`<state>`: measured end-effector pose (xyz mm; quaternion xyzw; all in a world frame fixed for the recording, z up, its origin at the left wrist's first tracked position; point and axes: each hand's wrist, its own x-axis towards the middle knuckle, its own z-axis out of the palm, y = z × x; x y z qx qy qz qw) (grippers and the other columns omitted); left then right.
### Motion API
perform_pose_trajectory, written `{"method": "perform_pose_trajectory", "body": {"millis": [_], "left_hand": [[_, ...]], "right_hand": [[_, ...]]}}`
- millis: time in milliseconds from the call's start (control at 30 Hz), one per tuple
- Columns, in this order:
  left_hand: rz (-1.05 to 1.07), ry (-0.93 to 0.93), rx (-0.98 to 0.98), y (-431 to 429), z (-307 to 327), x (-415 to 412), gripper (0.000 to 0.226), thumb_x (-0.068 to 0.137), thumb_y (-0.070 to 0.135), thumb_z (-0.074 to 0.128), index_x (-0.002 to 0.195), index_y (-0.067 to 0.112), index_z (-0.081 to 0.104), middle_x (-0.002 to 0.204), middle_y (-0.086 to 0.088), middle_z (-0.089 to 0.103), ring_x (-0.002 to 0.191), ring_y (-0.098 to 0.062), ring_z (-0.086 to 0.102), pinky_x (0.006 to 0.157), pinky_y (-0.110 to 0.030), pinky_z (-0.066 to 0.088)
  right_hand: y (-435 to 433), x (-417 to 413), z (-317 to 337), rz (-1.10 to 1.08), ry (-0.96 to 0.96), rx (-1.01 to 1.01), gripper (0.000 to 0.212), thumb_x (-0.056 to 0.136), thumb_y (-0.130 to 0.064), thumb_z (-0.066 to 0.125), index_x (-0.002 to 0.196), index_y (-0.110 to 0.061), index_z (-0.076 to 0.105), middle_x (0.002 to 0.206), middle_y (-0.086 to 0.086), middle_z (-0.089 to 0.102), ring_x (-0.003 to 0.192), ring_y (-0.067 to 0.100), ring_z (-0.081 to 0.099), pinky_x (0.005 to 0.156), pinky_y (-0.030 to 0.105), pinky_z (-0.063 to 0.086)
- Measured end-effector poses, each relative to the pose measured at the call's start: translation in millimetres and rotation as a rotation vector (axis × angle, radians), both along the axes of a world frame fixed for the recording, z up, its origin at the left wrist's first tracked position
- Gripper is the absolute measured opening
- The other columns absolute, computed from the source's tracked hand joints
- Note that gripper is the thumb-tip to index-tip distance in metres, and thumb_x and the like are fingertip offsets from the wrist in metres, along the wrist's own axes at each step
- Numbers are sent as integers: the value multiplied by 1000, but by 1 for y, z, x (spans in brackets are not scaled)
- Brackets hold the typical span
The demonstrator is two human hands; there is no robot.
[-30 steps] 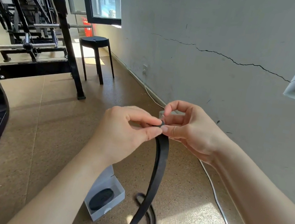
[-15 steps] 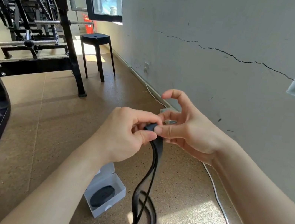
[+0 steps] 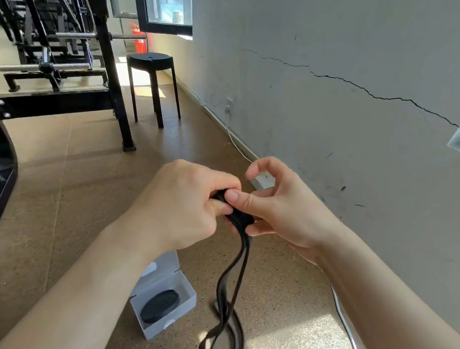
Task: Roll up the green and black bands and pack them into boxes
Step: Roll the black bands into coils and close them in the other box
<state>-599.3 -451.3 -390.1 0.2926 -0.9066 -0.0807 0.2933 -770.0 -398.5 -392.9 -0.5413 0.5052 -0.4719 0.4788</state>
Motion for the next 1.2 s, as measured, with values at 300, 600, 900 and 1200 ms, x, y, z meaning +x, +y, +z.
{"method": "perform_pose_trajectory", "body": {"millis": [300,600,900,1200], "left_hand": [[-215,424,740,-1,-1,0,29,64,12,82,93,17,75,89,-10,73,82,-25,68,76,-34,58],[-358,633,795,4,-8,-9,39,64,45,82,85,13,74,69,-2,61,63,-17,58,64,-22,48],[-51,466,504,-8,-2,7,16,63,33,84,77,31,77,73,2,71,68,-19,67,61,-39,55],[-77,142,173,-1,5,2,23,63,17,86,81,29,77,74,9,65,70,-12,61,64,-38,50]], "right_hand": [[-2,-3,-1,119,-241,-23,41,82,4,69,83,-19,35,62,4,58,57,18,50,59,30,40],[-1,-3,0,250,-472,63,23,81,-11,61,84,-19,40,70,7,62,63,23,61,52,22,44],[6,-7,9,234,3,-15,43,81,6,69,108,-15,43,91,13,72,77,20,66,59,24,51],[3,1,5,53,68,8,47,78,-39,71,104,-13,41,67,8,68,62,23,63,46,22,41]]}}
